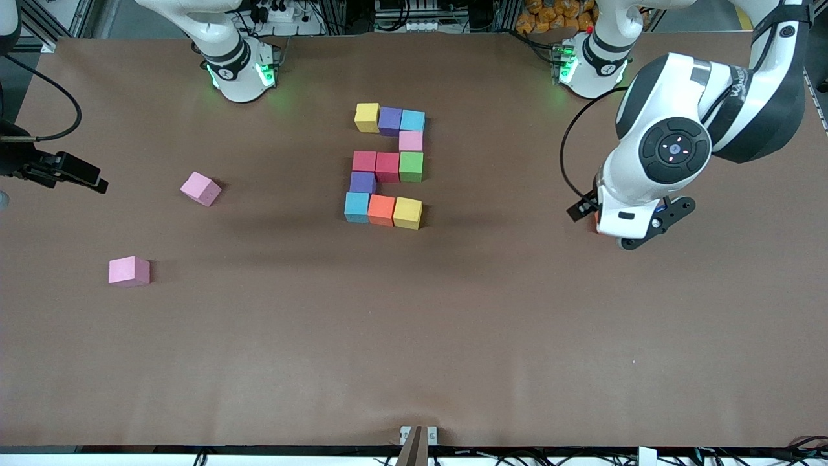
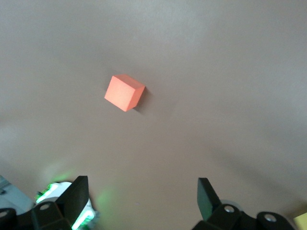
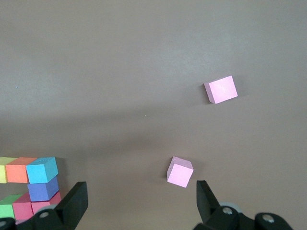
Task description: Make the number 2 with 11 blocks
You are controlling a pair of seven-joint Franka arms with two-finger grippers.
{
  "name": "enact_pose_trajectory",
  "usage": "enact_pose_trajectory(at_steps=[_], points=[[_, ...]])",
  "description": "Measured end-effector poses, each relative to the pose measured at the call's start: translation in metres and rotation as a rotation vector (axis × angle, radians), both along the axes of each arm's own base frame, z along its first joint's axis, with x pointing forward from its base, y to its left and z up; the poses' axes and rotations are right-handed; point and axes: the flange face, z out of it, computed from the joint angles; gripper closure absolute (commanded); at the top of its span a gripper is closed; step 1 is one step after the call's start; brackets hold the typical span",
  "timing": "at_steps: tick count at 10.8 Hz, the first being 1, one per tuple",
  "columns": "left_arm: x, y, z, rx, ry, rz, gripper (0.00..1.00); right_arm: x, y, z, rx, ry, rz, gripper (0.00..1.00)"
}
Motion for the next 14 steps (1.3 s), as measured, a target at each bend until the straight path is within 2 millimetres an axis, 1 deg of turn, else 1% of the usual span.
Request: enact_pose_trajectory(at_steps=[1, 2, 3, 4, 6, 8, 9, 10, 12, 14], points=[[-0.003, 0.025, 0.003, -0.016, 0.011, -0.039, 0.0, -0.001, 0.0, 0.001, 0.0, 0.005, 0.001, 0.0], [-0.005, 0.057, 0.013, -0.055, -0.004, -0.058, 0.0, -0.002, 0.001, 0.002, 0.001, 0.008, 0.002, 0.0], [-0.01, 0.088, 0.027, -0.092, -0.032, -0.069, 0.0, -0.002, 0.001, 0.004, 0.001, 0.006, 0.002, 0.0], [-0.017, 0.109, 0.041, -0.113, -0.063, -0.088, 0.0, -0.002, 0.001, 0.006, 0.0, 0.001, 0.002, 0.0], [-0.027, 0.127, 0.069, -0.135, -0.116, -0.129, 0.0, -0.002, 0.001, 0.012, -0.001, -0.01, 0.002, 0.0], [-0.031, 0.158, 0.095, -0.172, -0.151, -0.249, 0.0, -0.002, 0.001, 0.012, -0.001, -0.011, 0.002, 0.0], [-0.032, 0.169, 0.107, -0.182, -0.169, -0.29, 0.0, -0.002, 0.001, 0.012, -0.001, -0.011, 0.003, 0.0], [-0.032, 0.172, 0.12, -0.186, -0.191, -0.312, 0.0, -0.002, 0.002, 0.012, -0.001, -0.011, 0.005, 0.0], [-0.031, 0.167, 0.134, -0.185, -0.218, -0.332, 0.0, -0.001, 0.003, 0.013, -0.001, -0.013, 0.007, 0.0], [-0.032, 0.159, 0.138, -0.188, -0.222, -0.369, 0.0, -0.001, 0.004, 0.015, -0.001, -0.018, 0.008, 0.0]])
